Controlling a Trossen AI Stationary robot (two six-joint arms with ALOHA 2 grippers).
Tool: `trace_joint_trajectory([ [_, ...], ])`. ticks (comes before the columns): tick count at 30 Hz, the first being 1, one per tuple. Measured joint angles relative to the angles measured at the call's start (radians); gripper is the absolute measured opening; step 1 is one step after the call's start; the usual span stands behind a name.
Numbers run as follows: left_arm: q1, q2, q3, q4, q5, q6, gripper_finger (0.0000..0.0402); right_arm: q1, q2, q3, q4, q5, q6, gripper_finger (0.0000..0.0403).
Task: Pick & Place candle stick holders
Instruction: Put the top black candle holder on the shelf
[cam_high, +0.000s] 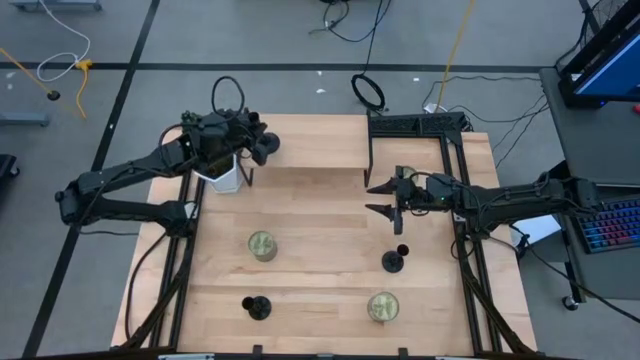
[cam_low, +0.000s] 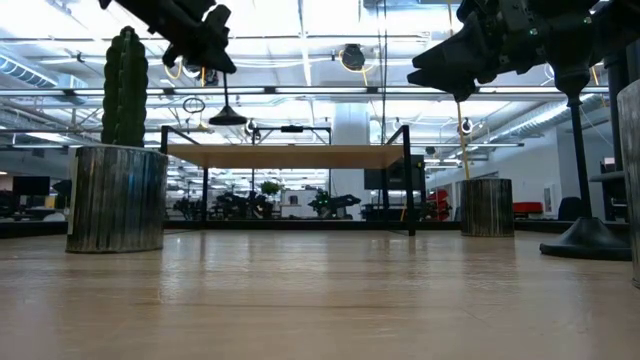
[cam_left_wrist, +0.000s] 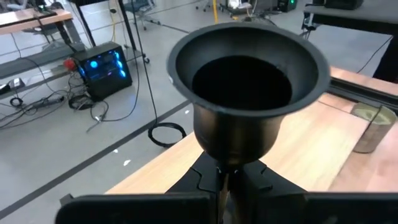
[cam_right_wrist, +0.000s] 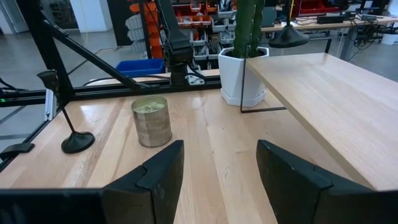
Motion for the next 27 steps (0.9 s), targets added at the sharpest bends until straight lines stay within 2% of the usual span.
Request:
trace_joint_trajectory([
  [7,0.065,0.056,-0.001,-0.052,0.05,-0.024,0.0012,0.0,0.0,0.0,-0.008,0.002,0.016,0.0196],
  [13,0.122,0.112,-0.001,0.016,0.071,0.001,0.0012,-0.006,0.0,0.0,0.0,0.027,0.045,0.0196],
  [27,0.216,0.12,0.001,-0.041,0.158,0.013,0.0012,-0.006,0.0,0.0,-0.001,0.052,0.045,0.0196],
])
